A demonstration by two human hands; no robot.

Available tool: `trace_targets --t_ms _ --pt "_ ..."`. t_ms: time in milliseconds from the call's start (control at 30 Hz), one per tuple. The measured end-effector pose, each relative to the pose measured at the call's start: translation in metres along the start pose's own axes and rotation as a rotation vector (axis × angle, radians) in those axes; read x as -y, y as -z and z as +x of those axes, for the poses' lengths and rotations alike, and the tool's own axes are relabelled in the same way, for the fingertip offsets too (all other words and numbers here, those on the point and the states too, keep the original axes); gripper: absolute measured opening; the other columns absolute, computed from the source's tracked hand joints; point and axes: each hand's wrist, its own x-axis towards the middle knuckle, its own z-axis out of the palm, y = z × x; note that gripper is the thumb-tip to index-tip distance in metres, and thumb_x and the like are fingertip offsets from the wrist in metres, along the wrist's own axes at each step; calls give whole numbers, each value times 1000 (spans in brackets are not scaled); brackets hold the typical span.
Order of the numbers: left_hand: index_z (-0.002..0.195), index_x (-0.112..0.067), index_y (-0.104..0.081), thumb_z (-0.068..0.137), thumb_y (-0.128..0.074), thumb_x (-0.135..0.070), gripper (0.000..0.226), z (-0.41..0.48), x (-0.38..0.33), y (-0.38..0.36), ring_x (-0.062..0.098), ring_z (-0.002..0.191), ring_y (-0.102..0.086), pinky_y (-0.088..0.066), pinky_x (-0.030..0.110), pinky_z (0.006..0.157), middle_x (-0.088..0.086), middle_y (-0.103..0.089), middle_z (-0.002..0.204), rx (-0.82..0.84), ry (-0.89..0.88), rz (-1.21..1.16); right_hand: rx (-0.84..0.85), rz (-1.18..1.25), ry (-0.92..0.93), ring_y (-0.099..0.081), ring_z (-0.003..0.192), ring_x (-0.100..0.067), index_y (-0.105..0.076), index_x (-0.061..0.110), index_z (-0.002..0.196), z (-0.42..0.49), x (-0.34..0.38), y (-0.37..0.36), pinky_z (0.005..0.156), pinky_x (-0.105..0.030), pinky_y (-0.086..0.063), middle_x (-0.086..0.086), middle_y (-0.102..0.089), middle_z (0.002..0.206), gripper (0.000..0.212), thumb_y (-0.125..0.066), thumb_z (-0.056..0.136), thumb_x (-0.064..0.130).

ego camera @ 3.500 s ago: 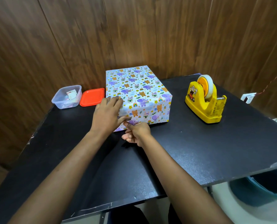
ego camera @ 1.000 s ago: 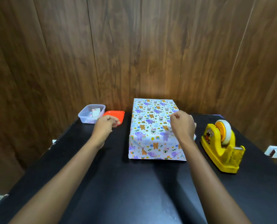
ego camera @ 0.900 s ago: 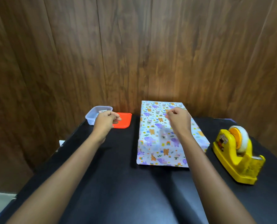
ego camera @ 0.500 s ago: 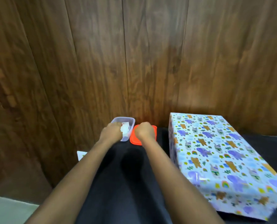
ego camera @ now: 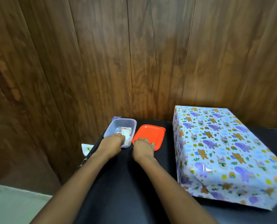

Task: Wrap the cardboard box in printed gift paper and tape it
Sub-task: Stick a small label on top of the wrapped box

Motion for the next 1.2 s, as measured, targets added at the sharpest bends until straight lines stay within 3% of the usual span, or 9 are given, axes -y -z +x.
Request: trace_targets --t_ms 200,367,533,633,700,800,967,1100,1200 --pt "81 -25 -43 82 -48 -11 15 -73 -12 21 25 95 -56 -32 28 65 2 -58 105 135 -9 -42 17 34 88 -43 123 -28 -55 8 120 -61 -8 5 101 -40 -32 -11 -53 127 36 -42 88 -1" --pt "109 -21 -59 87 -47 -9 27 -128 -29 34 25 101 -55 -34 25 68 4 -60 115 175 2 -5 87 123 154 -54 111 -29 -62 16 96 -100 -20 8 96 -36 -38 -10 -63 115 29 -45 80 -1" --pt "119 -28 -60 89 -52 -16 32 -165 -26 38 21 107 -54 -40 24 78 0 -58 124 301 20 -102 184 162 227 -61 99 -30 -69 9 92 -127 -24 15 85 -33 -49 -11 -69 103 25 -48 81 5" --pt "106 -24 -66 85 -64 -30 23 -172 -22 53 12 87 -52 -40 22 73 -7 -60 97 397 22 -263 2 235 228 -61 94 -30 -69 6 90 -126 -17 34 78 -34 -48 -11 -69 99 23 -48 82 4" --pt "96 -22 -68 84 -65 -33 17 -170 -17 62 12 88 -56 -43 24 78 -10 -62 88 378 37 -414 -104 314 242 -58 98 -30 -66 7 92 -117 -5 38 82 -35 -47 -9 -68 99 20 -48 83 6" --pt "97 -16 -68 89 -61 -30 18 -161 -10 66 14 99 -60 -46 31 90 -3 -68 103 266 84 -466 -20 191 277 -45 113 -27 -59 14 110 -103 17 31 91 -36 -37 -3 -63 111 24 -51 88 14" --pt "108 -11 -65 91 -58 -23 21 -151 -6 53 19 100 -59 -45 28 83 6 -66 112 203 181 -438 22 -76 271 -39 120 -22 -60 19 115 -92 30 11 93 -38 -29 -1 -62 116 26 -50 91 17" --pt "118 -11 -56 90 -61 -26 33 -148 -9 52 17 84 -58 -46 28 77 8 -63 110 110 262 -567 -120 243 238 -45 113 -20 -66 18 99 -93 29 31 89 -34 -26 3 -67 102 20 -49 91 12" --pt "96 -8 -59 89 -61 -17 11 -145 -14 59 15 71 -62 -50 24 63 9 -65 90 67 378 -879 -204 492 158 -54 96 -16 -67 21 77 -90 17 57 93 -36 -34 13 -60 71 22 -54 85 6"
